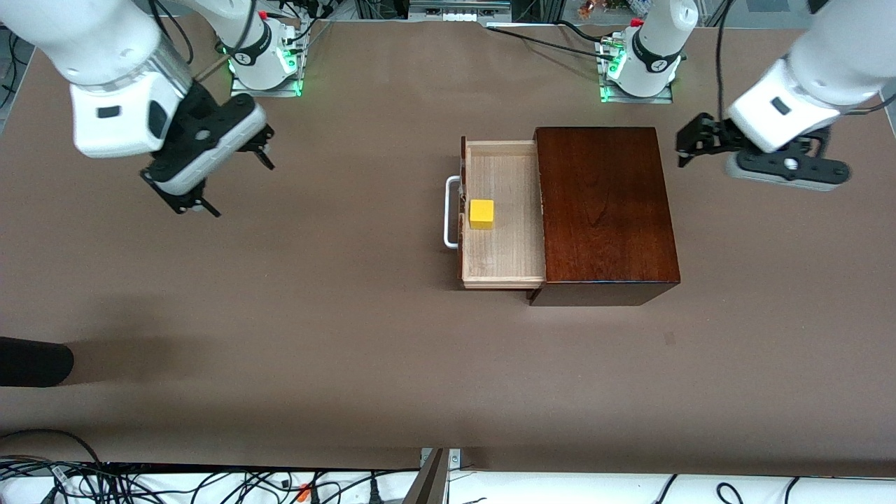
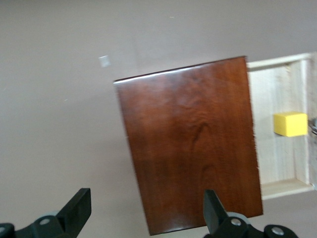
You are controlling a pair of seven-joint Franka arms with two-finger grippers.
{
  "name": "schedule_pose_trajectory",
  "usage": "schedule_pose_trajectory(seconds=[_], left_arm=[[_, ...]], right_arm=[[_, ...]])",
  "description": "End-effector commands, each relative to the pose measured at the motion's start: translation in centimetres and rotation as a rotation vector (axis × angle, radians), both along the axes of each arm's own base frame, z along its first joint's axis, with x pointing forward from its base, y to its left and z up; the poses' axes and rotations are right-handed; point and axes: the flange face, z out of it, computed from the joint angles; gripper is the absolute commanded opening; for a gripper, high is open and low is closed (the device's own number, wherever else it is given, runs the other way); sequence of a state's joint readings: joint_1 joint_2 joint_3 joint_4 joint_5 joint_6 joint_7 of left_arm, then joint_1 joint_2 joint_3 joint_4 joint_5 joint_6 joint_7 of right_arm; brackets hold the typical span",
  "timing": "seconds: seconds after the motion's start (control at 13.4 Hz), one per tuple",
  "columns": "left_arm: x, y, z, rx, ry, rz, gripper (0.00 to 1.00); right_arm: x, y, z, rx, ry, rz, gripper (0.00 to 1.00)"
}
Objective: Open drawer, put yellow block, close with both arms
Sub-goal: 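Raise the right gripper away from the drawer while the left gripper approaches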
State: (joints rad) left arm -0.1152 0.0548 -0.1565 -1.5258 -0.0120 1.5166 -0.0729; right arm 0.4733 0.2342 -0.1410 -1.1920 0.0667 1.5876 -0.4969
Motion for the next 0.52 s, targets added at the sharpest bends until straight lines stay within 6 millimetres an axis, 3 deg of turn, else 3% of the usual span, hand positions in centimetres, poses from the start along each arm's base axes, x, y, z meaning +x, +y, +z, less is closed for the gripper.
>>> schedule_pose_trajectory(seconds=[0.0,0.15,0.3,0.45], left_arm=[[0.4,-5.7,0.2,-0.025,-0.029,-0.120,1.00],[-0.4,-11.3,0.1,-0.058,-0.030,-0.229,1.00],[-1.7,-15.6,-0.7,-0.087,-0.010,-0.343,1.00],[-2.9,-19.6,-2.0,-0.120,0.005,-0.553,1.00]], right_arm=[[-0.7,-3.5,0.1,0.024,0.031,-0.088,1.00],[-1.2,-5.0,-0.5,0.040,0.061,-0.217,1.00],[-1.6,-5.8,-1.0,0.048,0.079,-0.300,1.00],[-2.6,-8.9,-2.3,0.059,0.094,-0.414,1.00]])
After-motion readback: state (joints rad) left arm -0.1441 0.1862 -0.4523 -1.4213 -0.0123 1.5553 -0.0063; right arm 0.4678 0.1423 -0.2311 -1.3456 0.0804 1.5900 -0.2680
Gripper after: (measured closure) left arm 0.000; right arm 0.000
